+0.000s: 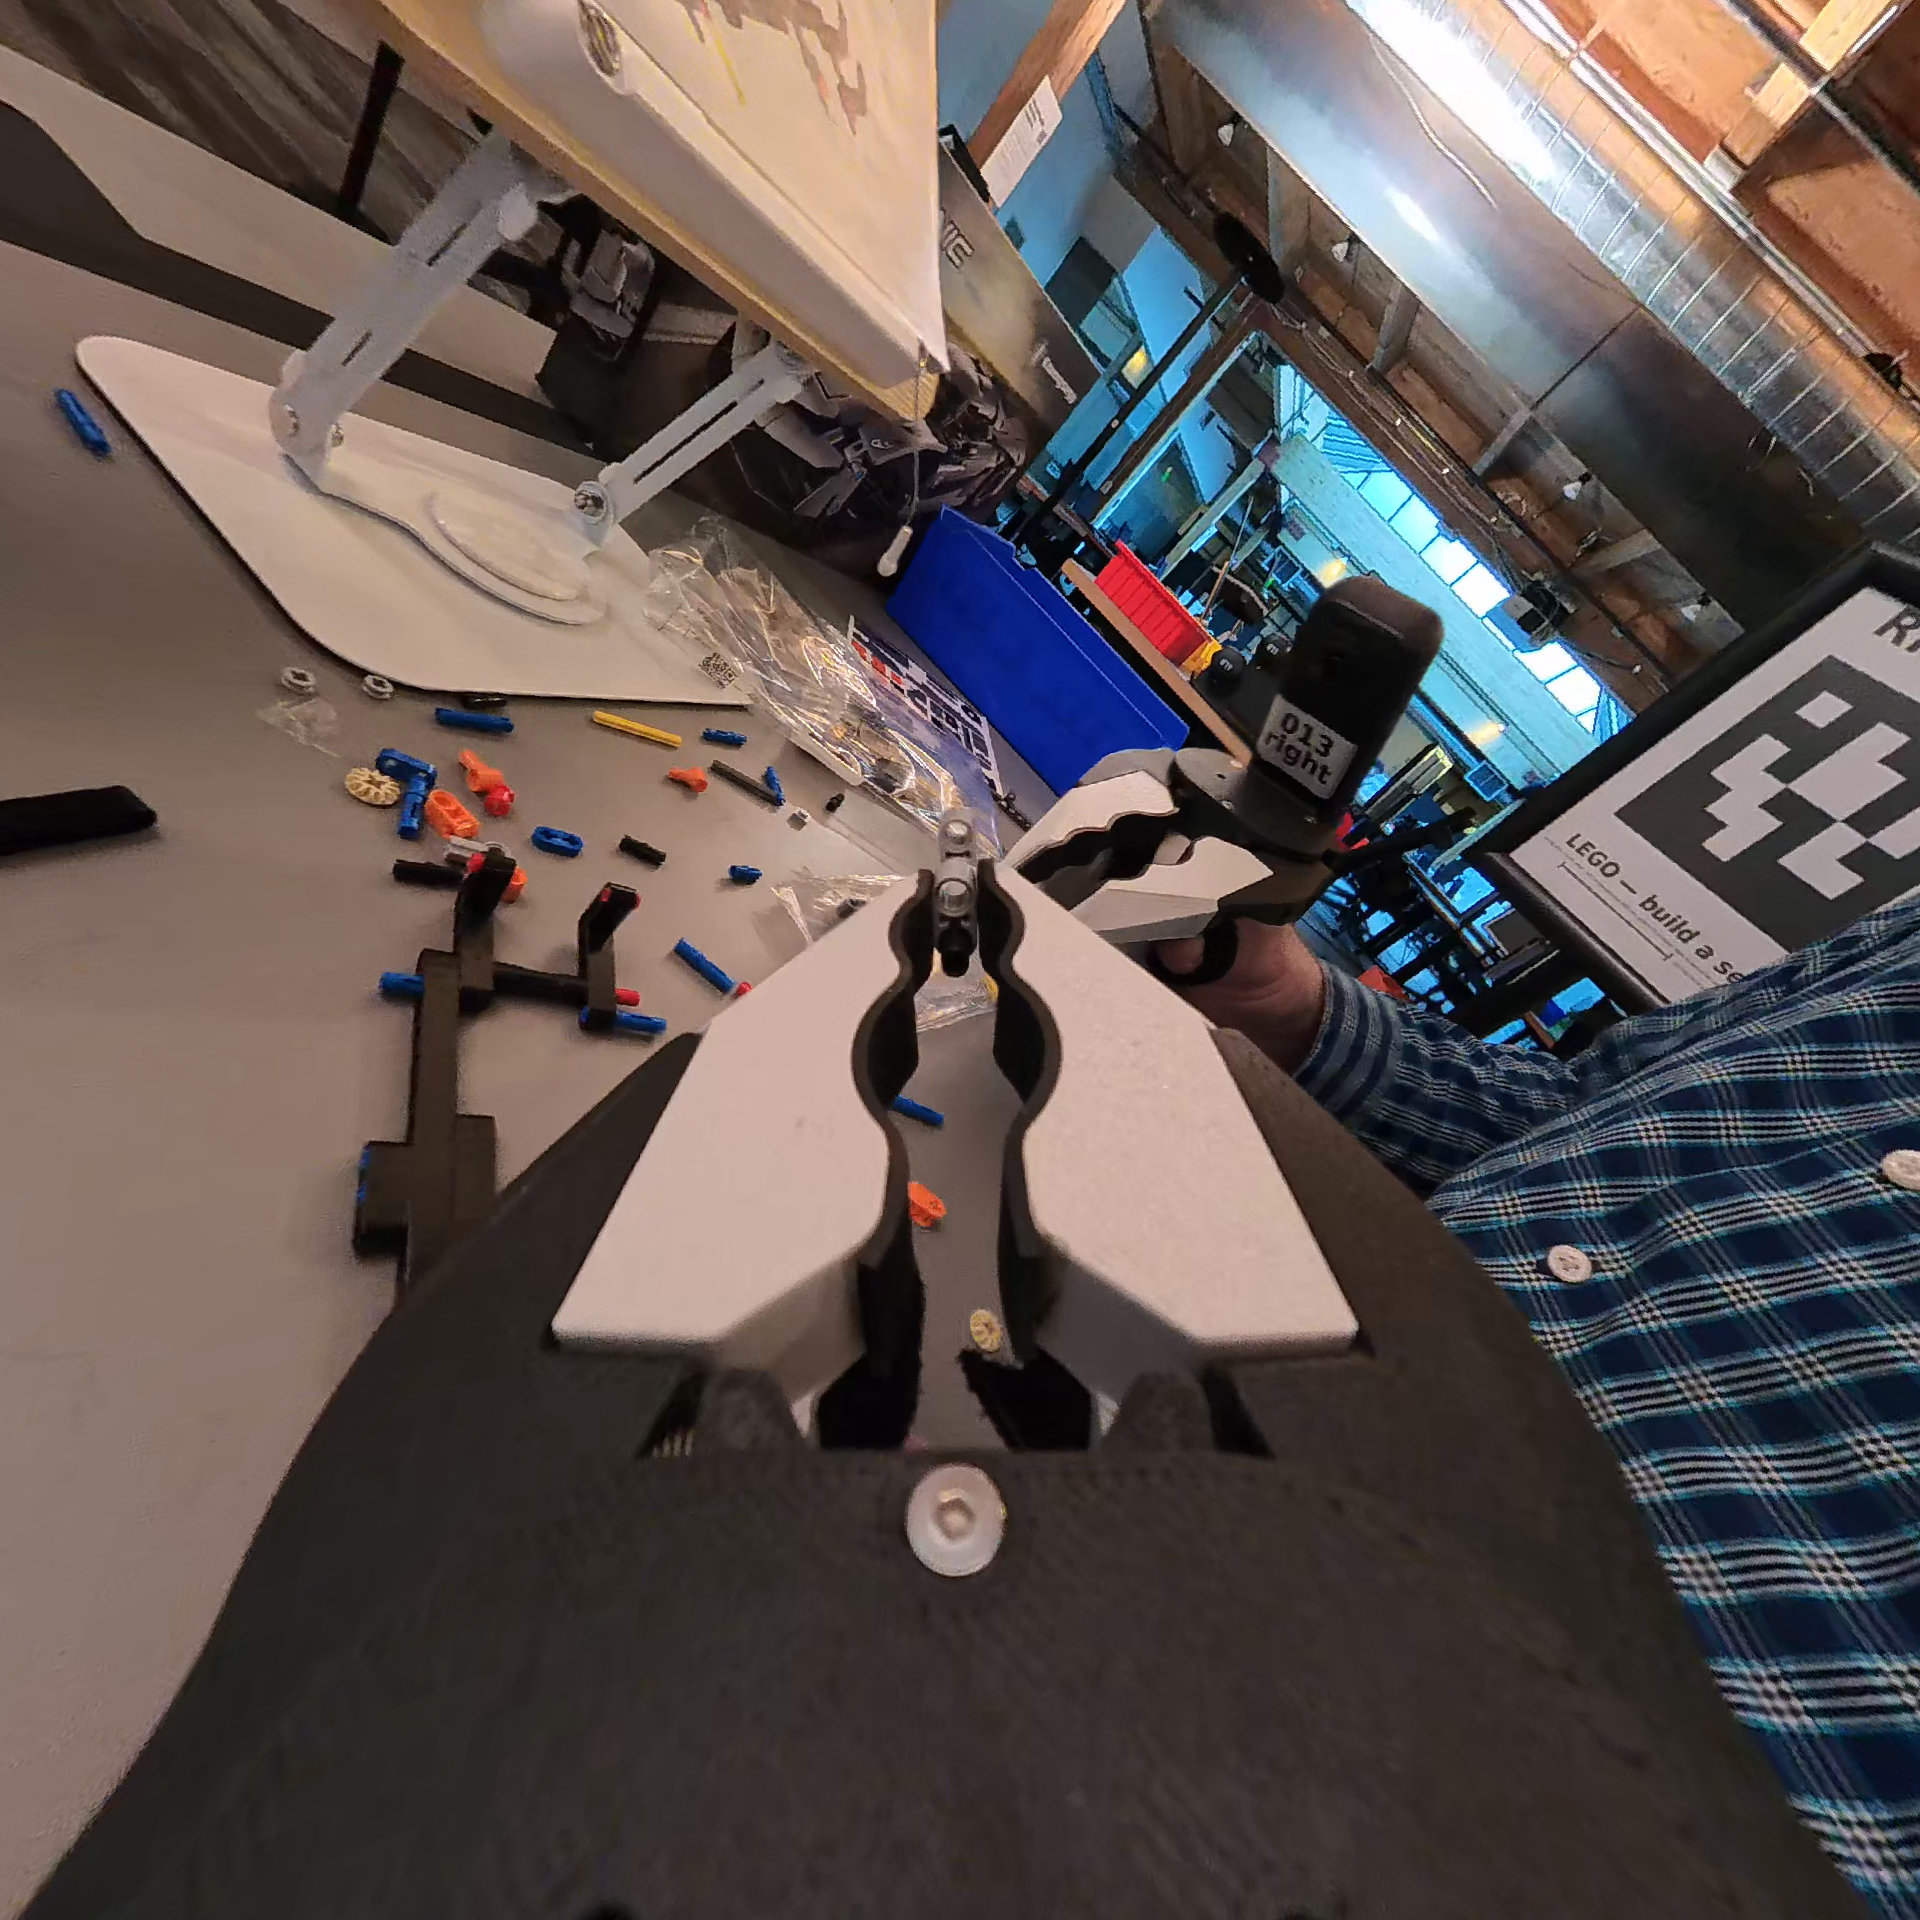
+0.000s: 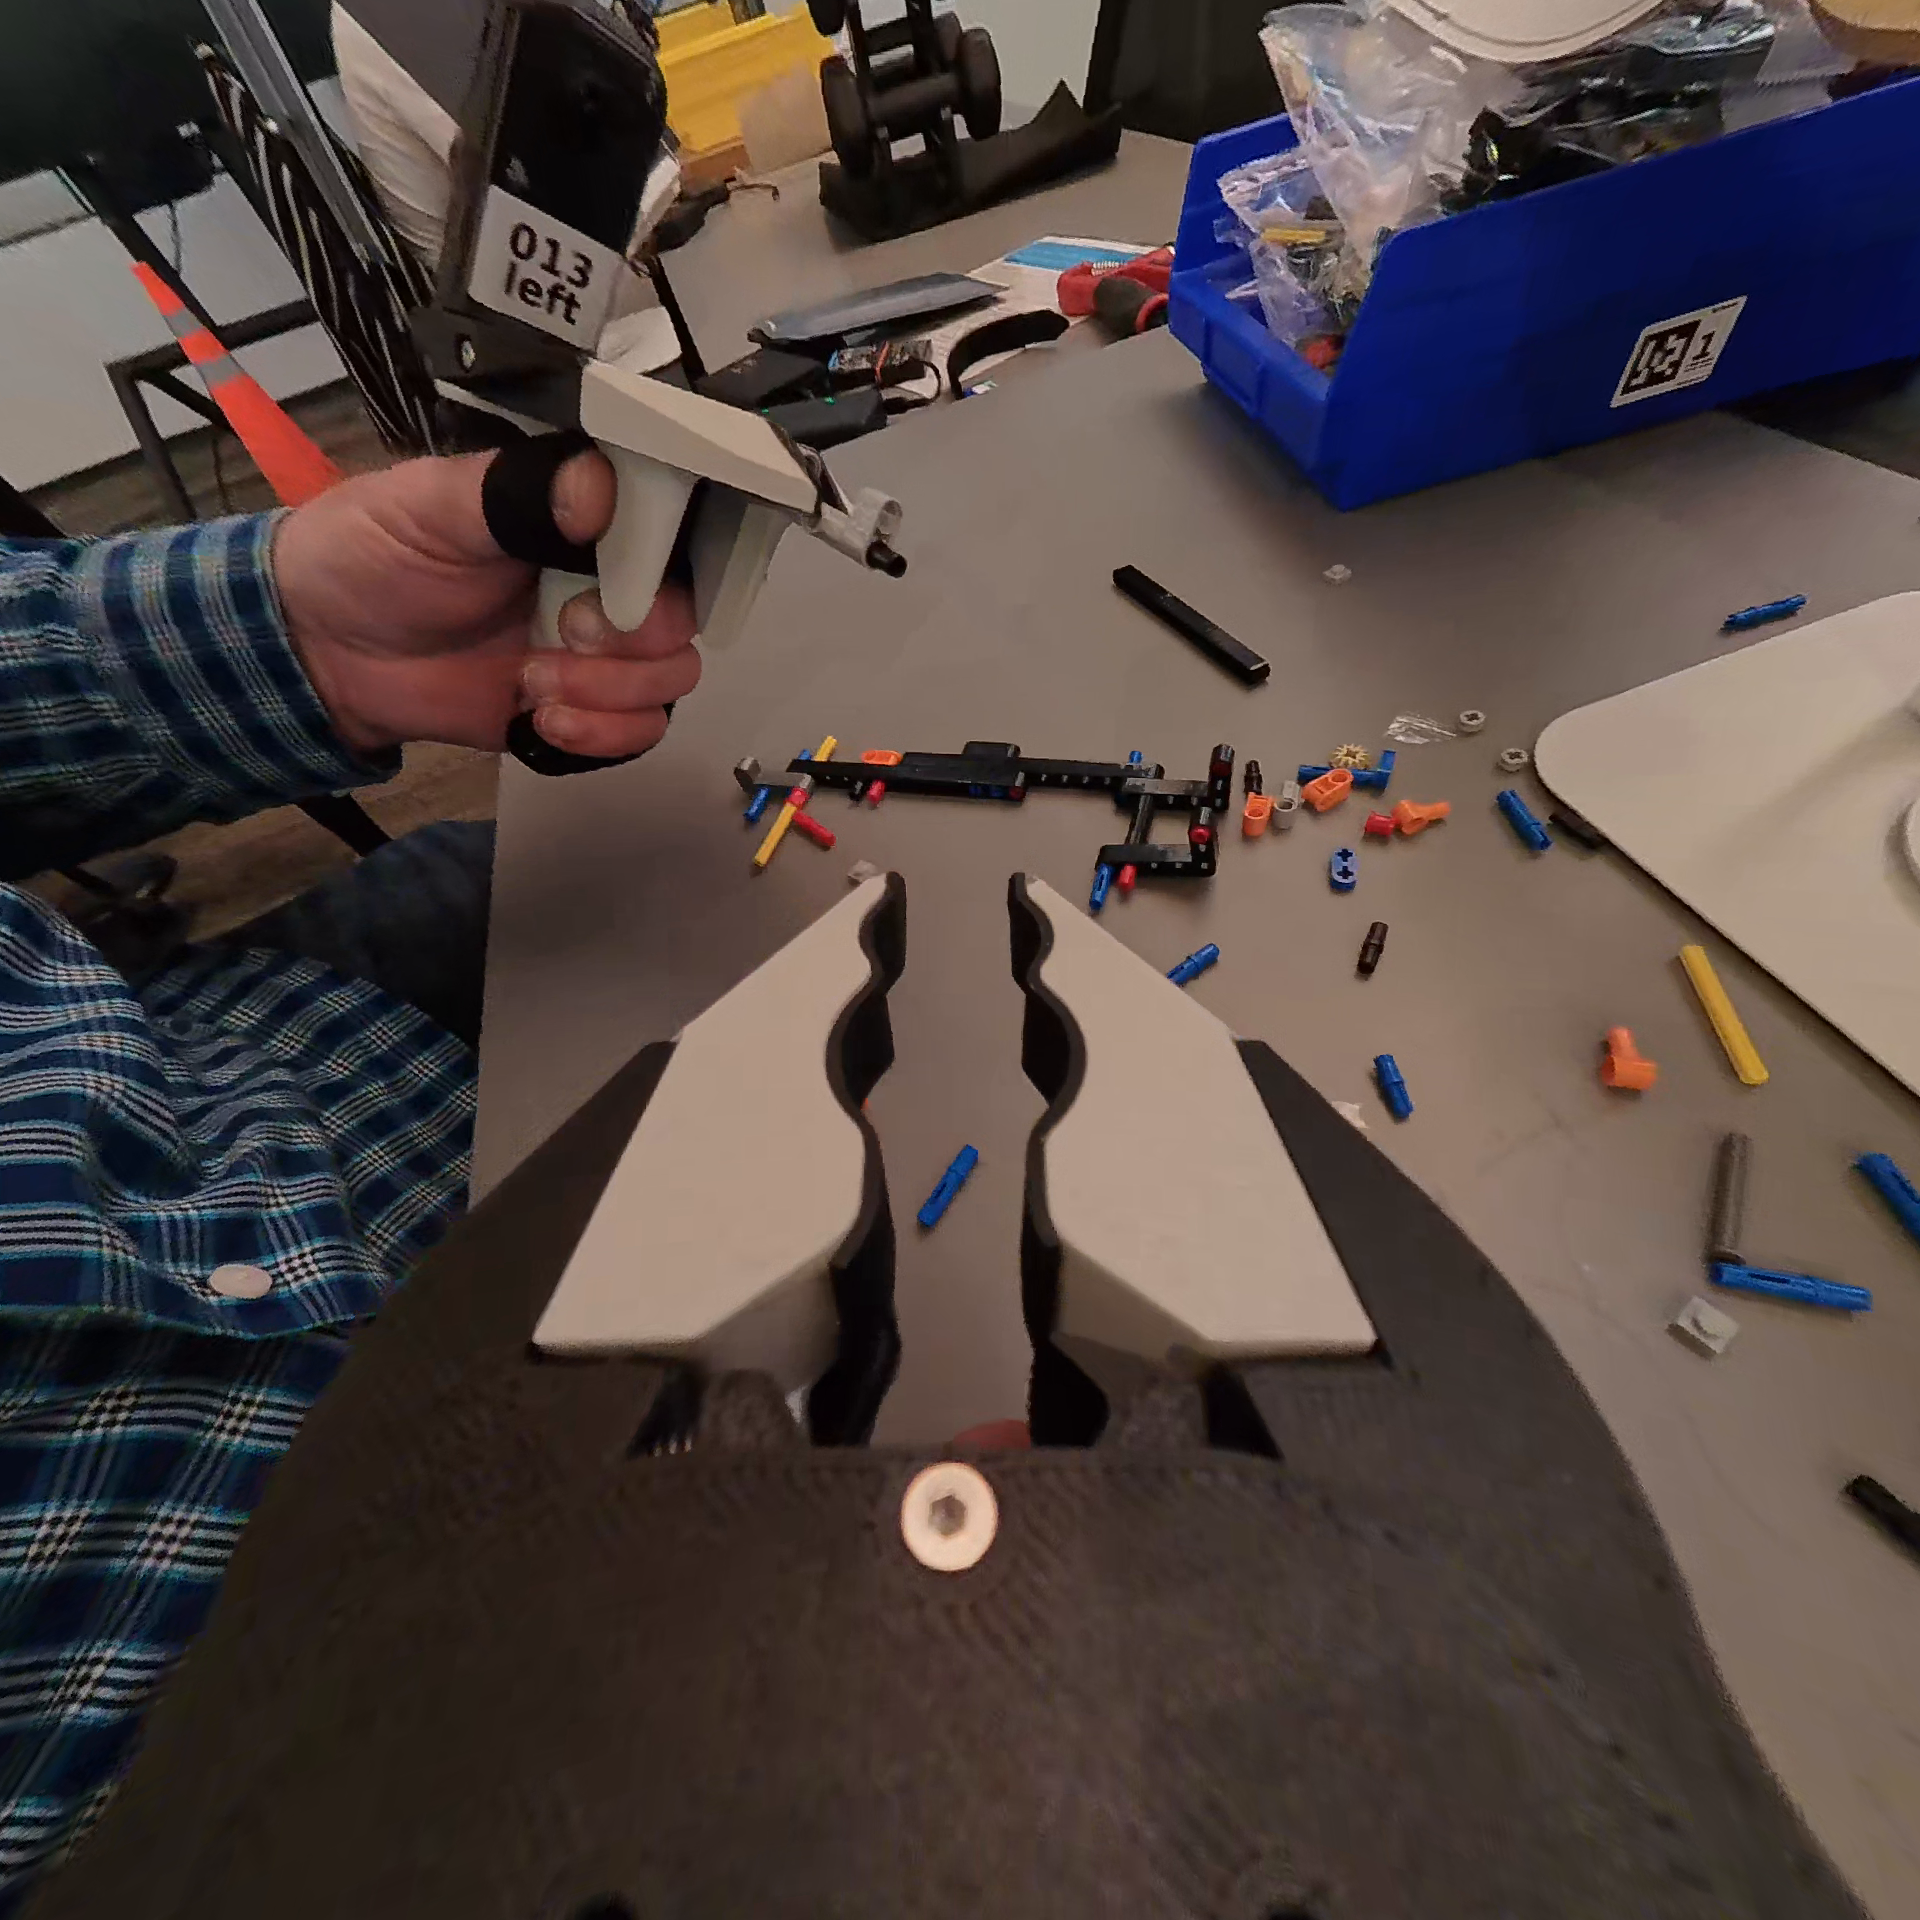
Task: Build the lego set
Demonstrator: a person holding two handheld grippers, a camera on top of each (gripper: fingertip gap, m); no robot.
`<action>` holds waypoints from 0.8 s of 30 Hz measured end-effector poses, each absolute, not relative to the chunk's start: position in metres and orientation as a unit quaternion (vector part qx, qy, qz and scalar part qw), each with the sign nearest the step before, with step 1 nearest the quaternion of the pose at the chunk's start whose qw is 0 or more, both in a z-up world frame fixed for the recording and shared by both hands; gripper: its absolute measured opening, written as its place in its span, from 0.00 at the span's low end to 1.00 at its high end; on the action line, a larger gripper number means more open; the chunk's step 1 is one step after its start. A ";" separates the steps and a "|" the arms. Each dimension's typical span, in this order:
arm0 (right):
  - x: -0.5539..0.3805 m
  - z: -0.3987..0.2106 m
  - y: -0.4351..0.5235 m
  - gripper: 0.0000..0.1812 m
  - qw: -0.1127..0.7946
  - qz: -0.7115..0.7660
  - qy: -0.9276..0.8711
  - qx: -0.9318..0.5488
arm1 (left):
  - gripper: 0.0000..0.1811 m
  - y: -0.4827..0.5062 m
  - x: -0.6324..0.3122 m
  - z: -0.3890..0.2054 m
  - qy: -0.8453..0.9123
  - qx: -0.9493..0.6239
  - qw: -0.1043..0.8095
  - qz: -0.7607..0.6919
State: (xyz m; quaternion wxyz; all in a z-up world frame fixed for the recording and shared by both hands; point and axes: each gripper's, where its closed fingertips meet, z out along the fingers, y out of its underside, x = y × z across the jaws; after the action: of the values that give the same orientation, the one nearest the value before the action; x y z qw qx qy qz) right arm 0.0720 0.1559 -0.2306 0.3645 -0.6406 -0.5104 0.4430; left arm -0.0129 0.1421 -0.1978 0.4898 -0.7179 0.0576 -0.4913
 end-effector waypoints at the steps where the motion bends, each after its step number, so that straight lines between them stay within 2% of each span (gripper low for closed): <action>1: 0.074 -0.231 0.159 0.10 0.367 0.433 -0.513 -0.644 | 0.03 0.143 -0.015 -0.198 0.056 -0.718 0.491 -0.490; 11: 0.077 -0.239 0.208 0.09 0.366 0.317 -0.554 -0.677 | 0.03 0.150 -0.034 -0.195 0.051 -0.724 0.500 -0.473; 24: 0.014 -0.298 0.273 0.09 0.303 0.231 -0.558 -0.737 | 0.03 0.156 -0.053 -0.216 0.010 -0.723 0.490 -0.486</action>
State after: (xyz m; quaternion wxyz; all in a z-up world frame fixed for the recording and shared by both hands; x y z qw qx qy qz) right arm 0.0136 0.2732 -0.2979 0.3030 -0.7369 -0.5583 0.2312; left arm -0.0535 0.1562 -0.2161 0.4903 -0.7235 0.0100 -0.4859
